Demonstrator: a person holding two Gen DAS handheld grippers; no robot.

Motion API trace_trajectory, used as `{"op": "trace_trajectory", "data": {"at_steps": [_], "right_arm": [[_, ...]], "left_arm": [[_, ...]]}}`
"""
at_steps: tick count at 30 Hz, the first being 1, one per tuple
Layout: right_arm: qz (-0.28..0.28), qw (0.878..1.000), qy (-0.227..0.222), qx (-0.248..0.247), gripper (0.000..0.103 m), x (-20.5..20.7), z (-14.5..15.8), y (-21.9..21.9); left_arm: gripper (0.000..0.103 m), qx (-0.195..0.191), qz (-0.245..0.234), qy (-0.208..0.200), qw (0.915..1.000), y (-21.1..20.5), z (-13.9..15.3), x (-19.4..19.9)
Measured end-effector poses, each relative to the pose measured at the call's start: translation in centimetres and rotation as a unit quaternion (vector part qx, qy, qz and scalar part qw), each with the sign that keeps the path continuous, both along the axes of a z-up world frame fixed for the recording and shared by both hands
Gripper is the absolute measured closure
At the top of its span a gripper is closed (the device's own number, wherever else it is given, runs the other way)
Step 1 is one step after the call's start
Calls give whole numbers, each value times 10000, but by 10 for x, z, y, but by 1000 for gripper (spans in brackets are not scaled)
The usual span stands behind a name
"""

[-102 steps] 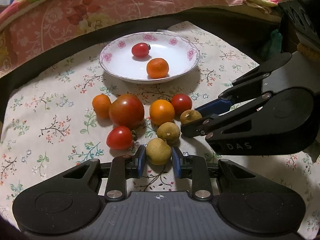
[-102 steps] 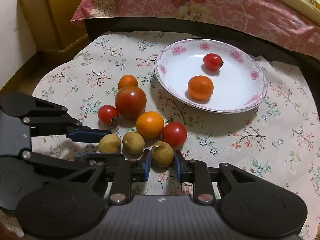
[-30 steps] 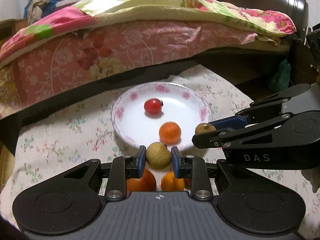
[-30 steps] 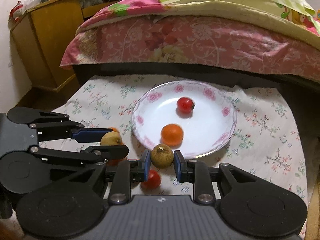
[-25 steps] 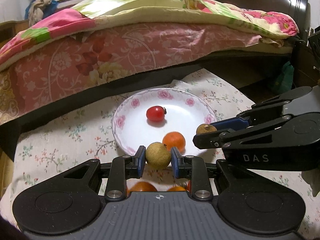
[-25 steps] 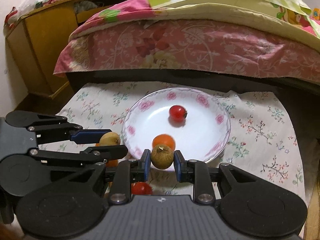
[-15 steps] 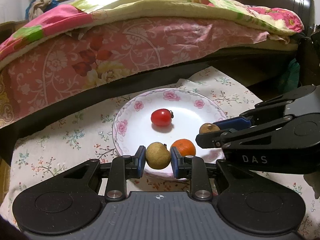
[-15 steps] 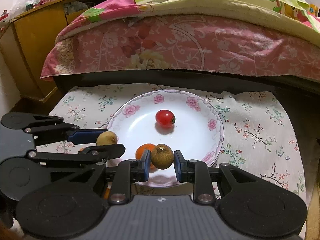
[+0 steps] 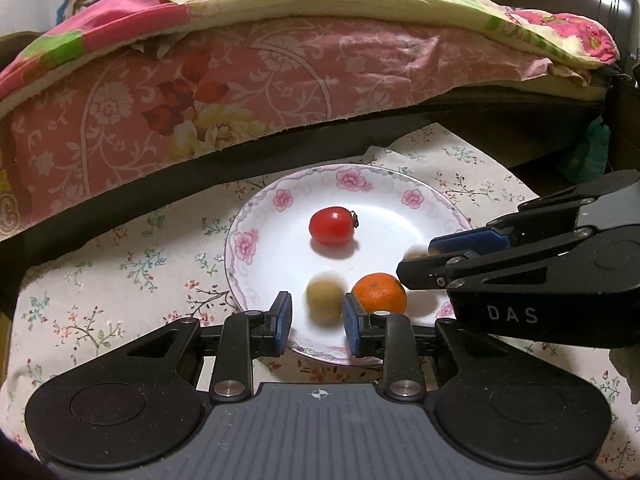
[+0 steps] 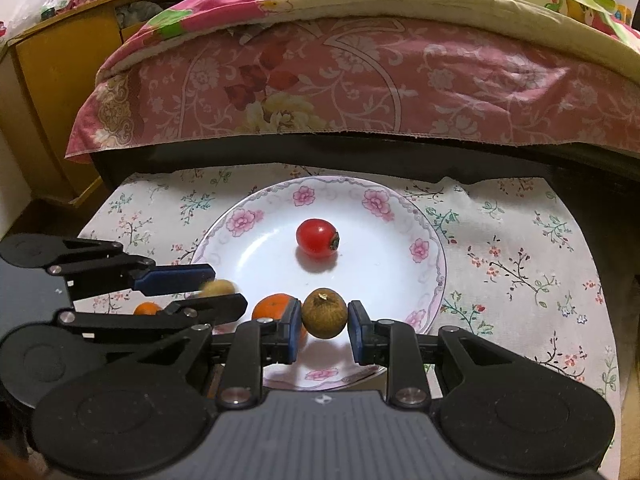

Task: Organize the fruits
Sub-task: 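Release the yellow fruit into the plate with the left tool while the right releases the brown, then withdraw both open tools from the plate toward the remaining fruit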

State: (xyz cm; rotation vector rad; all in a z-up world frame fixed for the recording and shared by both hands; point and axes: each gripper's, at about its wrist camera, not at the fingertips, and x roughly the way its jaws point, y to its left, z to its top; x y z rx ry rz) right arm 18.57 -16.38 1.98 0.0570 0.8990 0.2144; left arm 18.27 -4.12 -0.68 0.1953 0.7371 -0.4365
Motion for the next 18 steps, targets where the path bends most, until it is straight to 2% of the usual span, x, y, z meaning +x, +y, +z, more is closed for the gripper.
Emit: {"op": "trace_trajectory", "data": {"at_steps": [9,18], "right_arm": [[-115,9999,-107,-34,77,0,3,-3],[-300,9988,-376,74,77,-6,26,-12]], "left_arm": [[65,44,45,-26,10000,5,4,-2],[60,8,96,-115,9999,18,24,-19]]}}
